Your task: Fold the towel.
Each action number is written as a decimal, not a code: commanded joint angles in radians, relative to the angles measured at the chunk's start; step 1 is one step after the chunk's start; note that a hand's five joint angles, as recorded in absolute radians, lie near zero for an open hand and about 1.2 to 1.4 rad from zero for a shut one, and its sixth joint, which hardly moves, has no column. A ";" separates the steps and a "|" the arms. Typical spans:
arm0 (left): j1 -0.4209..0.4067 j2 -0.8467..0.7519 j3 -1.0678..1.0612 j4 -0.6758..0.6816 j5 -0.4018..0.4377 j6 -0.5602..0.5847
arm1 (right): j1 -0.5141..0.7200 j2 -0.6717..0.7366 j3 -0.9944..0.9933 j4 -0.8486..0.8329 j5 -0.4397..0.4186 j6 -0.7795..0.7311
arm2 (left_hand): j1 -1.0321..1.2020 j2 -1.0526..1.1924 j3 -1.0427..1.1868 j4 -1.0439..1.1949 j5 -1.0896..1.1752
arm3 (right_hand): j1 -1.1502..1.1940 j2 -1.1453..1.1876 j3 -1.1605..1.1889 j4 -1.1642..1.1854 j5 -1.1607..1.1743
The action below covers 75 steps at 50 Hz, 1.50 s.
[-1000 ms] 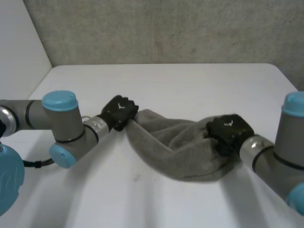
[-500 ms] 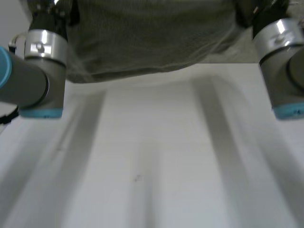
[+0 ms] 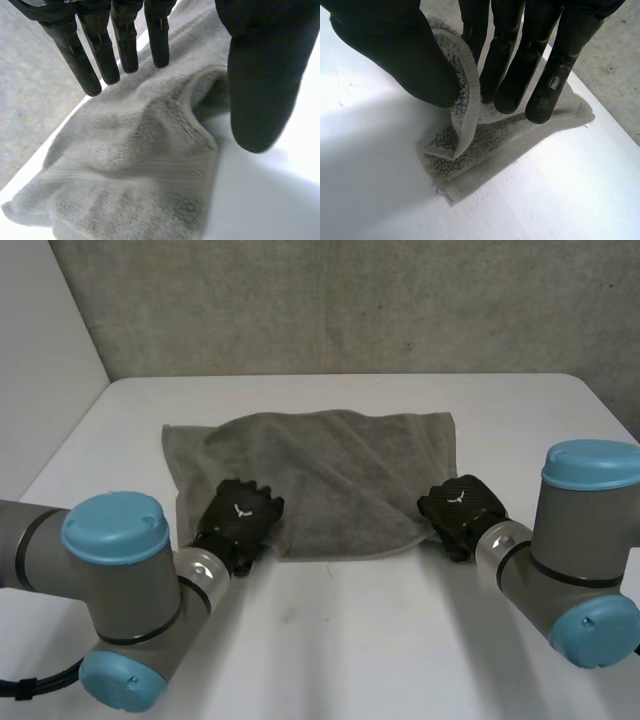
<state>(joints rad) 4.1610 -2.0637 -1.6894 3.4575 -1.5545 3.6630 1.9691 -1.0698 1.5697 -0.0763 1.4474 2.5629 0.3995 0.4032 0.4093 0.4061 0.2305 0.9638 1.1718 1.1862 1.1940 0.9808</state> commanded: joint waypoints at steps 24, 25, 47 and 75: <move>0.232 0.053 -0.007 -0.143 0.063 -0.228 | -0.118 -0.084 0.056 -0.025 -0.013 0.014 | 0.072 0.069 0.063 0.066 0.067 | 0.432 0.224 0.210 0.202 0.241; 0.235 0.047 -0.003 -0.144 0.079 -0.228 | -0.122 -0.084 0.056 -0.026 -0.007 0.014 | 0.093 0.089 0.083 0.086 0.087 | 0.432 0.224 0.210 0.202 0.241; 0.251 -0.093 0.106 -0.233 0.129 -0.224 | -0.127 -0.075 0.062 -0.030 -0.007 0.010 | 0.204 0.201 0.195 0.198 0.199 | 0.432 0.224 0.210 0.202 0.241; 0.254 -0.164 0.211 -0.228 0.129 -0.201 | -0.124 -0.064 0.066 -0.030 -0.012 0.000 | 0.665 0.662 0.656 0.659 0.660 | 0.432 0.224 0.210 0.202 0.241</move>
<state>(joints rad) 4.4157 -2.2103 -1.4959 3.2282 -1.4251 3.4464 1.8461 -1.1334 1.6352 -0.1058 1.4357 2.5633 0.8476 0.8454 0.8445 0.8444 0.6667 0.9638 1.1708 1.1862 1.1940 0.9828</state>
